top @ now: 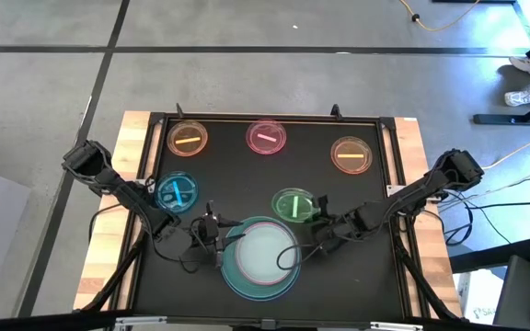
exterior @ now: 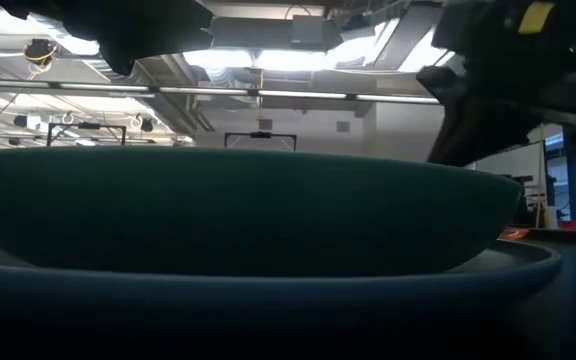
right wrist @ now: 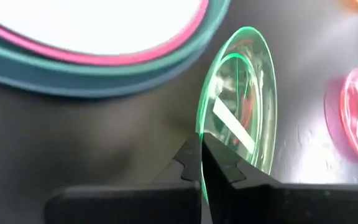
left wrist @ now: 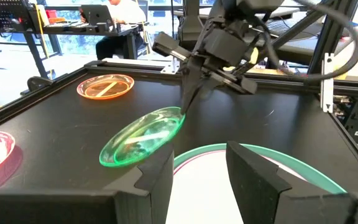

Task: Stack plastic plates
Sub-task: Stack the light green plate on top of the large light blue plate

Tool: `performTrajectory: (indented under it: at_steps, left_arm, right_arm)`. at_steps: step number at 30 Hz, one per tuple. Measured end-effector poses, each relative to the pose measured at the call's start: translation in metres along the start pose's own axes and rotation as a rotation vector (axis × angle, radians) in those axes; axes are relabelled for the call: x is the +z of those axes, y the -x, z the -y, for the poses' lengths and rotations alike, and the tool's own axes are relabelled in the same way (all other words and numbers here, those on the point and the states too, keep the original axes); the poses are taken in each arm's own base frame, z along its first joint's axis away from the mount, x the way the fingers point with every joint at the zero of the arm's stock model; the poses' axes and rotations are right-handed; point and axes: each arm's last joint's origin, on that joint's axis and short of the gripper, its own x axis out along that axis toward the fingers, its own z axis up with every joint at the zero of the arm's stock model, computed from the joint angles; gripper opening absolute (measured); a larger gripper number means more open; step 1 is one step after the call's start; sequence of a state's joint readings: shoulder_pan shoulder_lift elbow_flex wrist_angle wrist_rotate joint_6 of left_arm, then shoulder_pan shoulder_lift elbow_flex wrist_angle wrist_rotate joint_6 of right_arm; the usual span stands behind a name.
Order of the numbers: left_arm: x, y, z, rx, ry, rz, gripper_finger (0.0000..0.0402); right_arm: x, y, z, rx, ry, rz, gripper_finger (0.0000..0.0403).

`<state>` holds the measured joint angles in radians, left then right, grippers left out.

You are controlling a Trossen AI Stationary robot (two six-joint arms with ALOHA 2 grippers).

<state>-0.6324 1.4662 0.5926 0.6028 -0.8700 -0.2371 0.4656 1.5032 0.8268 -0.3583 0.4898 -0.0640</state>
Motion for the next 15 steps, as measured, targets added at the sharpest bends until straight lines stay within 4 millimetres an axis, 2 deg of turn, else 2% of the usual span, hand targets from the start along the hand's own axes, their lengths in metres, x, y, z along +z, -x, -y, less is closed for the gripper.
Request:
performTrajectory:
  at_steps: [9,15]
  left_arm:
    - [0.000,0.000,0.000,0.000,-0.001,-0.001,0.0141]
    - [0.000,0.000,0.000,0.000,-0.003,-0.002,0.0141]
  right_arm:
    - [0.025,0.011,-0.014,0.040,0.125,0.265,0.0000]
    - [0.039,0.023,-0.029,0.207,0.184,0.459,0.0000]
